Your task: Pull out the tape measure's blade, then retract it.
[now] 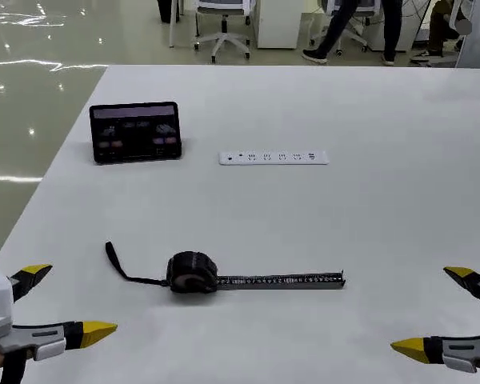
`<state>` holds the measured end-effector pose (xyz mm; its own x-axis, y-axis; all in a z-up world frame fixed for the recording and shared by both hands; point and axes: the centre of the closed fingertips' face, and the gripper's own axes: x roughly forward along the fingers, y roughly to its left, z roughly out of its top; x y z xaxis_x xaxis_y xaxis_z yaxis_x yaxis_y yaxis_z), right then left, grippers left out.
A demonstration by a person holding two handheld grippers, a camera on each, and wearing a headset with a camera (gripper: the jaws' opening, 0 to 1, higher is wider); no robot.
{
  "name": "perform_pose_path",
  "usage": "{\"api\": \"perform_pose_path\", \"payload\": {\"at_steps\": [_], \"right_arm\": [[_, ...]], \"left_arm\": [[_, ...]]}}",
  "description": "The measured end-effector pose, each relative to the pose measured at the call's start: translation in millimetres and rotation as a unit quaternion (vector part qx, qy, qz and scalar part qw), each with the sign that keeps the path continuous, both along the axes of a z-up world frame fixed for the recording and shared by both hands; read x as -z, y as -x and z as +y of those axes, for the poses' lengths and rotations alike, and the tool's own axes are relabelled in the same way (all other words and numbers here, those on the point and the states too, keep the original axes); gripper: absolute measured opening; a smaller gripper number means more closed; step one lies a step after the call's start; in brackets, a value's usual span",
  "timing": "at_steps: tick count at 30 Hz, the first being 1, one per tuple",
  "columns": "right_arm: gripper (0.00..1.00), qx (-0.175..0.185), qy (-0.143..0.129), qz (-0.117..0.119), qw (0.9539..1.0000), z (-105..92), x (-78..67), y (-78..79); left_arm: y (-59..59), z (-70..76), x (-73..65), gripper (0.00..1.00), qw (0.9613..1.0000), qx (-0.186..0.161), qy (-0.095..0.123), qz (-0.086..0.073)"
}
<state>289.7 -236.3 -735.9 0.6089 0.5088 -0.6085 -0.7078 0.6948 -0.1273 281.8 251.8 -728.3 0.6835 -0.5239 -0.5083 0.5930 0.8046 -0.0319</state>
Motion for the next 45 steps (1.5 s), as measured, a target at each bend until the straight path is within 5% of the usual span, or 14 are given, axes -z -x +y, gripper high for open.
{"api": "perform_pose_path", "payload": {"at_steps": [9, 27, 45], "right_arm": [[1.00, 0.003, 0.008, 0.011, 0.9999, -9.6, 11.6, 22.2], [1.00, -0.013, 0.006, 0.004, 0.9999, -13.1, 6.7, 20.8], [1.00, -0.005, 0.000, 0.004, 1.0000, -16.7, 6.9, 21.4]], "left_arm": [[4.3, 1.8, -1.2, 1.00, 1.0000, 0.002, 0.002, -0.004], [14.8, -16.0, 9.7, 1.00, 0.9997, 0.022, 0.012, 0.001], [6.2, -3.9, 4.3, 1.00, 0.9999, 0.008, 0.009, 0.003]]}}
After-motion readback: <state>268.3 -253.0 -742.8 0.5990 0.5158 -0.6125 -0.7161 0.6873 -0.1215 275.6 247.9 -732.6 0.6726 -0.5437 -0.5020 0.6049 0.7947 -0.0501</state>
